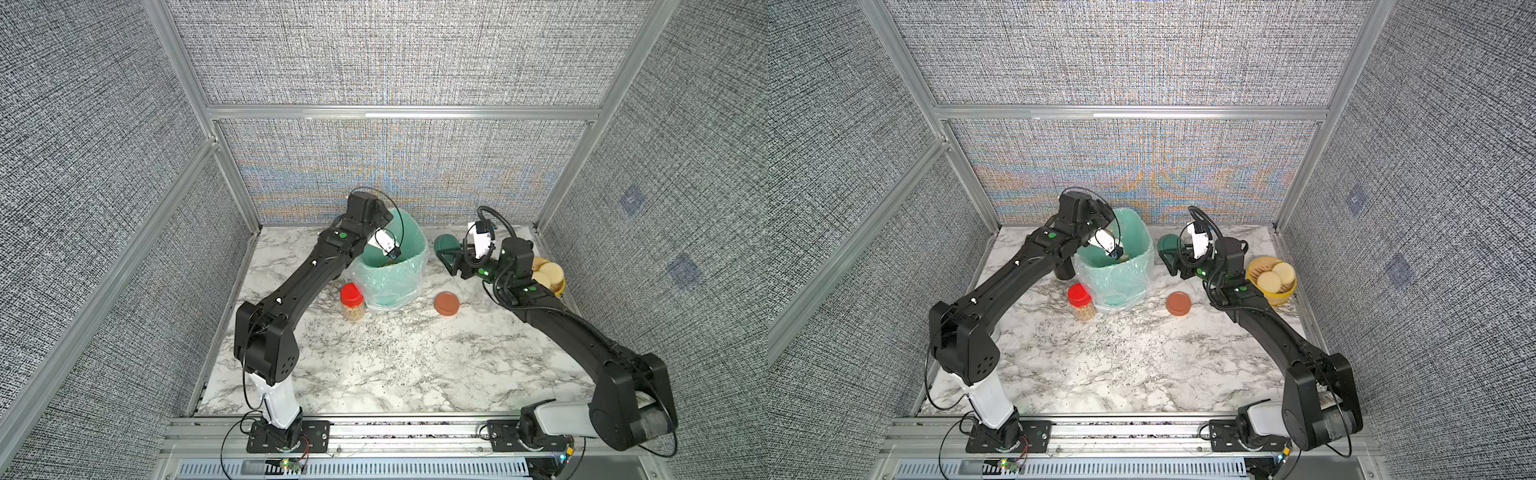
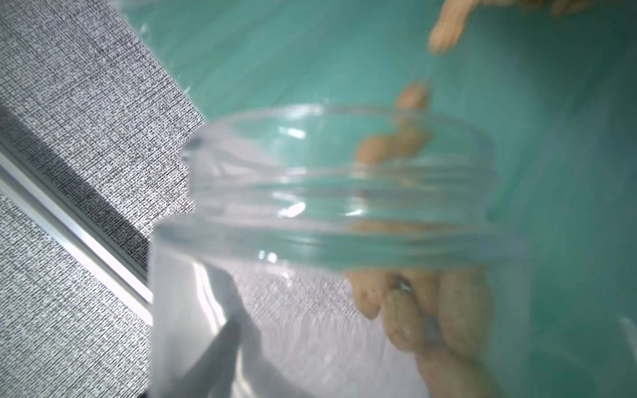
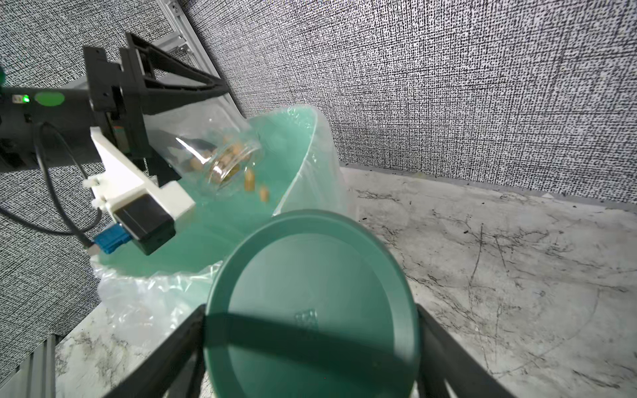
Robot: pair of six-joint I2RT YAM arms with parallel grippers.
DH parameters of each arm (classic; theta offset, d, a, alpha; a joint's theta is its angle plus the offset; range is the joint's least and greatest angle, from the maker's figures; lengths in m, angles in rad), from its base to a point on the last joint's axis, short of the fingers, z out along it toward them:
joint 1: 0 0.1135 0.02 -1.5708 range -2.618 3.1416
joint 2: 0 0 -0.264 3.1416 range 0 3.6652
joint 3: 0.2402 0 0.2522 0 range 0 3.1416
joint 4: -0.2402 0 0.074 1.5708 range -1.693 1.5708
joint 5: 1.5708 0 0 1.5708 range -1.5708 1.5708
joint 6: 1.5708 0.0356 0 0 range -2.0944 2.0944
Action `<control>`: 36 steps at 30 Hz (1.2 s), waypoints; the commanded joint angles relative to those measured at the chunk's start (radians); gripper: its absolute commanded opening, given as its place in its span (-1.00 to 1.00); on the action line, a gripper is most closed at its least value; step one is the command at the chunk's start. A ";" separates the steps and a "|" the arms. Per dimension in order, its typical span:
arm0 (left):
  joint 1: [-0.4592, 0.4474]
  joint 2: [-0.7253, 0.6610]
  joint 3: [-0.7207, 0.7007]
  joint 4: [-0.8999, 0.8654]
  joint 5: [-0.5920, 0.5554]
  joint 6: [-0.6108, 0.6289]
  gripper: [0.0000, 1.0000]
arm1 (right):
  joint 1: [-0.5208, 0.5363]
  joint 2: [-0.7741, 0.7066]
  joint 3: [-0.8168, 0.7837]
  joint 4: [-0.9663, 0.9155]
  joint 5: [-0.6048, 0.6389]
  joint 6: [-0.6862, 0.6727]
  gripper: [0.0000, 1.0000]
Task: Empty moldy peanuts from jars
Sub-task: Pour the moldy peanuts from the jar into the trash bin.
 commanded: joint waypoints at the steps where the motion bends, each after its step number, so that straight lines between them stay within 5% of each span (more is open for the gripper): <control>1: 0.011 -0.016 -0.027 0.057 0.032 0.622 -1.00 | 0.000 -0.006 0.004 0.039 -0.025 0.002 0.01; 10: 0.014 -0.026 -0.068 0.081 0.033 0.564 -1.00 | -0.002 -0.009 0.002 0.027 -0.024 0.006 0.01; 18: 0.014 -0.025 0.105 0.065 0.015 0.546 -1.00 | -0.001 -0.018 -0.005 0.041 -0.032 0.021 0.01; 29: 0.023 -0.146 -0.170 0.076 -0.010 0.468 -1.00 | -0.001 -0.049 -0.032 0.041 -0.036 0.020 0.01; 36: 0.025 -0.082 0.006 -0.005 -0.057 0.485 -1.00 | -0.002 -0.059 -0.025 0.030 -0.034 0.014 0.01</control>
